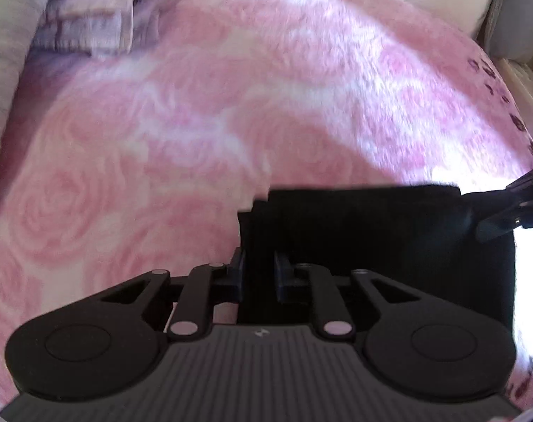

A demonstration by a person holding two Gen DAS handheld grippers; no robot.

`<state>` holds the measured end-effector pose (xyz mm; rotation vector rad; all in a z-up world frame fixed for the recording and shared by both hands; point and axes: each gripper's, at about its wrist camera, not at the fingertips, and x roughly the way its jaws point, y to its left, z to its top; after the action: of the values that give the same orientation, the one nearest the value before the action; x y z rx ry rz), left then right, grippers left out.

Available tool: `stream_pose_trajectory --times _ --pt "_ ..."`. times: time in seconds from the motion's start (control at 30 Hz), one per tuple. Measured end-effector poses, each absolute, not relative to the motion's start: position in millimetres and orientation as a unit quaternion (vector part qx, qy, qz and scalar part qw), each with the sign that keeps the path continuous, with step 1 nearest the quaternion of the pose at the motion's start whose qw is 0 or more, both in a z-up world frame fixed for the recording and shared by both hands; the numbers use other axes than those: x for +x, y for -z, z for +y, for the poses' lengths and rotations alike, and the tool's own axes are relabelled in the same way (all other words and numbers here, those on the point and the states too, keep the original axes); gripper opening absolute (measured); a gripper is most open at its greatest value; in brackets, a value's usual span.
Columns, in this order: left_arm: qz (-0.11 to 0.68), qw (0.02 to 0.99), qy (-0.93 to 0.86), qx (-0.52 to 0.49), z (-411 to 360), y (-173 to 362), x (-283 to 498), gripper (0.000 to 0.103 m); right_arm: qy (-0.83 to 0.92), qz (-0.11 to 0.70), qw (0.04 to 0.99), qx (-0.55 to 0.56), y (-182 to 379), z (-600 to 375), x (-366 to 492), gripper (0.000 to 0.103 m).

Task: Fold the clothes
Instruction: 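Lay the folded trousers down and open both grippers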

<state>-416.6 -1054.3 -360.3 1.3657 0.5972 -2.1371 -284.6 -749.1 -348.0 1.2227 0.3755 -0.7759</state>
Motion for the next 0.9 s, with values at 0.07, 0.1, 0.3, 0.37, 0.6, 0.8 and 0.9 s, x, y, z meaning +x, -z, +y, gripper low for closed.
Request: stream_pose_trajectory --times 0.07,0.1,0.3,0.37,0.6,0.8,0.9 --pt "0.214 0.266 0.797 0.497 -1057.5 361.1 -423.3 0.013 0.360 0.165 0.731 0.556 349.8 -754.9 -292.8 0.008" --pt "0.211 0.267 0.801 0.493 -1059.0 361.5 -426.7 0.013 0.365 0.163 0.729 0.557 353.7 -757.6 -296.0 0.008" --pt "0.197 0.297 0.796 0.489 -1058.0 364.6 -419.3 0.032 0.357 0.116 0.700 0.608 381.6 -762.7 -320.4 0.014" --pt "0.189 0.303 0.794 0.491 -1053.6 357.9 -406.4 0.033 0.375 0.128 0.709 0.584 370.7 -755.3 -325.4 0.022" --pt "0.105 0.314 0.774 0.540 -993.5 334.1 -349.9 0.030 0.454 0.306 0.682 0.485 339.5 -732.1 -312.5 0.056" --pt "0.110 0.302 0.754 0.573 -927.3 334.2 -311.5 0.030 0.454 0.326 0.672 0.486 334.4 -719.0 -301.9 0.056" --pt "0.093 0.288 0.753 0.584 -898.5 336.9 -304.8 0.031 0.452 0.336 0.673 0.480 331.8 -714.2 -296.1 0.056"
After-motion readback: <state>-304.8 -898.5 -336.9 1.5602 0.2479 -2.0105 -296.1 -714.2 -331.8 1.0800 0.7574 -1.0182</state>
